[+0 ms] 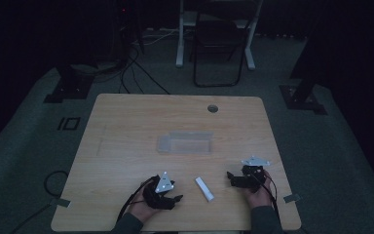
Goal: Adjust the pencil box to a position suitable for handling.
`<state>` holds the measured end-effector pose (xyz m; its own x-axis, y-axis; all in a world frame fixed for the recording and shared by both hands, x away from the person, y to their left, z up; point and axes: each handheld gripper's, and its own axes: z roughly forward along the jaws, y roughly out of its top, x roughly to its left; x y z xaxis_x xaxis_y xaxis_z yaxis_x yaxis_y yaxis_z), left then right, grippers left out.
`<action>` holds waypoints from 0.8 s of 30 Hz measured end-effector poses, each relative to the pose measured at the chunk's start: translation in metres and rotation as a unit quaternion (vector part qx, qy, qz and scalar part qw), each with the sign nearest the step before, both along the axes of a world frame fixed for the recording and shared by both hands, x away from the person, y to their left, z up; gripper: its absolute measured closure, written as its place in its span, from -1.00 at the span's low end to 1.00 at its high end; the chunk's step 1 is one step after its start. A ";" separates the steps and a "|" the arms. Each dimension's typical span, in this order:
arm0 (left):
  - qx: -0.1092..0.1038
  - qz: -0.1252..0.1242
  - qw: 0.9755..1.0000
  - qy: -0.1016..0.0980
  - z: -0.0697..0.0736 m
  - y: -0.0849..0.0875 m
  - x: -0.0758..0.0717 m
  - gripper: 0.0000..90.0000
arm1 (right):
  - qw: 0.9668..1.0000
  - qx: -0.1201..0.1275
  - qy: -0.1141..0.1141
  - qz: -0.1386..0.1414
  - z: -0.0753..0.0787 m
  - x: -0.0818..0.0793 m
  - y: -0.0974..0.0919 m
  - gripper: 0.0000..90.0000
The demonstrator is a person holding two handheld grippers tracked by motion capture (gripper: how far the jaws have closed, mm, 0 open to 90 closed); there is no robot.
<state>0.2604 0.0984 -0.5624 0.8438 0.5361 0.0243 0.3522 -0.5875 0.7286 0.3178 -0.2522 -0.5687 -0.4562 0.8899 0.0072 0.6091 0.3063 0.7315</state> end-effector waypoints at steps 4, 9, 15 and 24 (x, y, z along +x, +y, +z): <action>0.000 0.000 1.000 0.000 0.000 0.000 0.000 -0.14 | 1.000 -0.001 0.000 -0.001 0.000 0.001 -0.002 -0.74; 0.000 0.000 1.000 0.000 0.000 0.000 0.000 -0.14 | 1.000 -0.001 0.000 -0.002 0.000 0.001 -0.002 -0.73; 0.000 0.000 1.000 0.000 0.000 0.000 0.000 -0.14 | 1.000 -0.007 0.014 -0.016 0.005 0.000 0.000 -0.44; 0.000 0.000 1.000 0.000 0.000 0.000 0.000 -0.14 | 1.000 0.003 0.011 -0.001 0.016 0.003 0.009 -0.13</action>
